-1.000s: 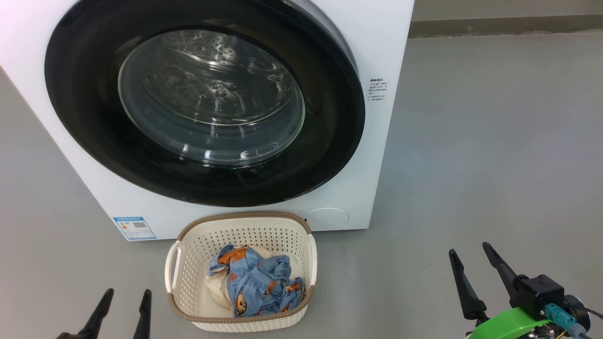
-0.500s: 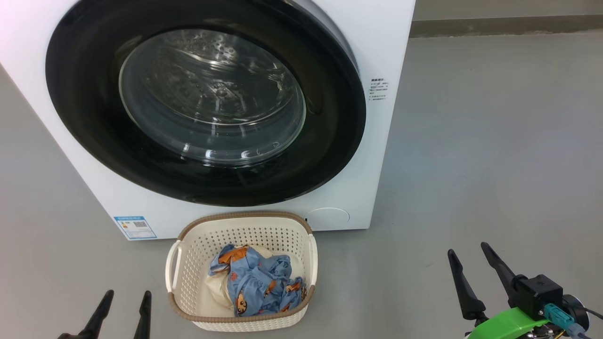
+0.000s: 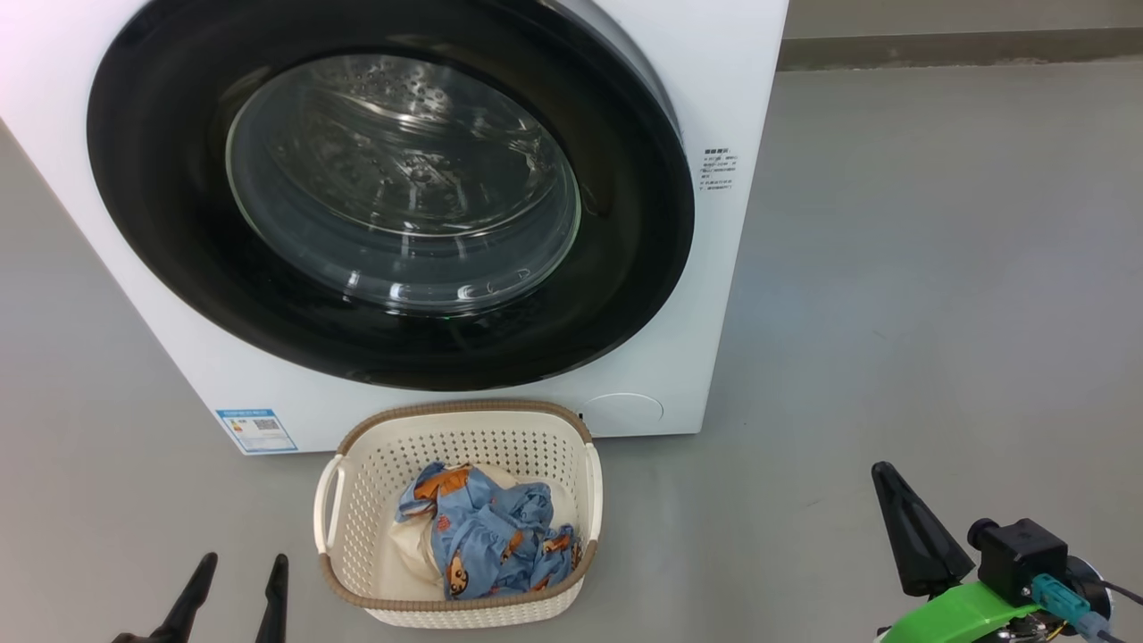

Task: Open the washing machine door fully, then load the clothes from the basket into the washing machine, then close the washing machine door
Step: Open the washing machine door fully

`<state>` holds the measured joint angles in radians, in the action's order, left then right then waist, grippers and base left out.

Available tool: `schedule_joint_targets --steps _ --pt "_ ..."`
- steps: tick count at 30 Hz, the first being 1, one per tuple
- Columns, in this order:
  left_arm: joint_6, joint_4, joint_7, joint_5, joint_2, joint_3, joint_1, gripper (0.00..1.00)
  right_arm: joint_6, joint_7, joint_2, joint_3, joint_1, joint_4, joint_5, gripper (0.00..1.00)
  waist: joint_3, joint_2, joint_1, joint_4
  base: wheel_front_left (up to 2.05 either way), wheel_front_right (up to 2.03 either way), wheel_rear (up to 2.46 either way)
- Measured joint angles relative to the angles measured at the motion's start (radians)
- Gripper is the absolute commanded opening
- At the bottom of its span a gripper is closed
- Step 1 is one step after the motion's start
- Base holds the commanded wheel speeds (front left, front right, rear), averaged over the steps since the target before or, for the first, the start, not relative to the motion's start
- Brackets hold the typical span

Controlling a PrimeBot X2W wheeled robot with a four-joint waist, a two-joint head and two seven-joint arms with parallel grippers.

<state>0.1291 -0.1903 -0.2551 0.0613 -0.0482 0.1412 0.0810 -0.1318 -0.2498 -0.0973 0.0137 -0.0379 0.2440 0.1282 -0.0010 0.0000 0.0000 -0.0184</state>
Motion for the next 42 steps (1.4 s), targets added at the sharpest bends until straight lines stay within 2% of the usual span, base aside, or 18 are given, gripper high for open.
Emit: schedule_joint_targets --steps 6,10,14,18,22,29,37,42 --pt "0.0 -0.004 0.0 0.005 0.0 -0.002 0.0 1.0 0.0 0.0 0.016 0.023 0.0 -0.005 0.097 0.0 0.001 0.0 0.0 0.002 0.0 0.0 0.0" --pt "0.0 -0.005 0.0 0.006 0.001 -0.007 0.001 1.0 0.0 0.0 0.032 0.034 0.0 0.004 0.202 0.0 0.003 0.0 0.0 0.004 0.0 0.0 0.0" --pt "0.0 -0.005 0.0 0.008 0.001 -0.011 0.001 1.0 0.0 0.0 0.042 0.084 -0.005 0.026 0.41 0.0 0.008 0.0 0.0 0.004 0.0 0.0 0.0" --pt "0.0 -0.004 0.0 0.009 0.003 -0.016 0.002 1.0 0.0 0.0 0.049 0.156 -0.047 0.065 0.723 0.0 0.014 0.0 0.0 0.005 0.0 0.0 0.0" --pt "0.0 -0.004 0.0 0.018 0.005 -0.029 0.003 1.0 0.0 -0.004 0.045 0.166 -0.087 0.122 1.0 0.0 0.024 0.0 0.0 0.011 0.0 0.0 0.0" --pt "0.0 0.0 0.0 0.027 0.006 -0.05 0.001 1.0 0.0 0.074 -0.055 0.235 -0.16 0.171 1.329 0.0 0.069 0.0 0.0 0.025 0.0 0.0 0.0" --pt "-0.003 0.014 0.0 0.043 0.007 -0.071 -0.056 1.0 0.0 0.265 -0.099 0.272 -0.315 0.13 1.514 0.0 0.177 0.0 0.0001 0.034 0.0 0.0 0.0" --pt "-0.003 0.03 0.0 0.042 0.008 -0.094 -0.101 1.0 0.0 0.353 -0.12 0.294 -0.403 0.118 1.539 0.0 0.245 0.0 0.0002 0.037 0.0 0.0 0.0"
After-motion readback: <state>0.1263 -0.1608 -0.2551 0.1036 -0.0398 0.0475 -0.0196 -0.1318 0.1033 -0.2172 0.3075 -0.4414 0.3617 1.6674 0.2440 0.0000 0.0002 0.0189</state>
